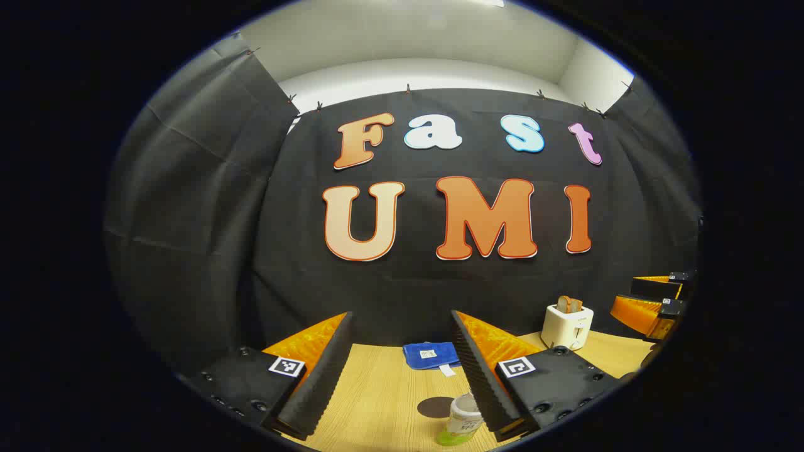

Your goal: Open the teacup lid with one hand, grasp the water bottle and pour water into the teacup with the other hand; after pouring, place the water bottle on the coaster and then close the teacup lid.

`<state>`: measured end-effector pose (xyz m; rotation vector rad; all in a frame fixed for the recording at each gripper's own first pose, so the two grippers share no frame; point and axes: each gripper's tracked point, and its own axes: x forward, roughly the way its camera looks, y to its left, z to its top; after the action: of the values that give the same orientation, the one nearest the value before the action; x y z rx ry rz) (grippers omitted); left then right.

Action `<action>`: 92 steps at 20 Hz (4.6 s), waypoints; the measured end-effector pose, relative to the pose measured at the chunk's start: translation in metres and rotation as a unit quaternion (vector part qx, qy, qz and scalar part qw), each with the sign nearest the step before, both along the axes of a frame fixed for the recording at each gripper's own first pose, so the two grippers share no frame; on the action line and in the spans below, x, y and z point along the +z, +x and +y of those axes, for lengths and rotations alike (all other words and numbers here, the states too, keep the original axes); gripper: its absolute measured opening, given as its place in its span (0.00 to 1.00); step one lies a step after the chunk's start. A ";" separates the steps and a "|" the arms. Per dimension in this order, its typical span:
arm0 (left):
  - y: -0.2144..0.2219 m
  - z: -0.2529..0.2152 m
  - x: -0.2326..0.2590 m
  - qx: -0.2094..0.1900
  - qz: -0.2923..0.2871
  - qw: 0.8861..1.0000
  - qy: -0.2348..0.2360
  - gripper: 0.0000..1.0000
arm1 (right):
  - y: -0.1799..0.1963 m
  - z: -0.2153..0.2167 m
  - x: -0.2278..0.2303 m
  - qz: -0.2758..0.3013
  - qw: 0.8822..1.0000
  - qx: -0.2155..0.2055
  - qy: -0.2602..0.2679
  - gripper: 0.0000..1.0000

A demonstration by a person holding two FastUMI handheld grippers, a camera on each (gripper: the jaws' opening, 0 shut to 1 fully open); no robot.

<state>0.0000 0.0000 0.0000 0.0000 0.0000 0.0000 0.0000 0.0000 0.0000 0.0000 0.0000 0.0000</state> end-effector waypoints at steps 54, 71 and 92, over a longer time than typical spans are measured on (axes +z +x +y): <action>-0.034 -0.082 -0.210 -0.149 0.166 0.975 -0.006 0.97 | -0.004 0.061 -0.231 0.262 0.957 0.119 0.046 0.26; -0.008 -0.069 -0.238 -0.103 0.206 0.973 0.013 0.69 | 0.002 -0.001 -0.166 0.173 0.981 0.056 0.065 0.23; 0.007 -0.063 -0.232 -0.123 0.180 0.848 0.482 0.66 | -0.011 -0.082 -0.157 0.138 0.988 -0.025 0.068 0.23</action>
<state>0.0074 -0.0628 -0.2318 1.0161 0.3795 -0.2602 -0.0115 -0.0823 -0.1574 0.1362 0.2779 -0.0501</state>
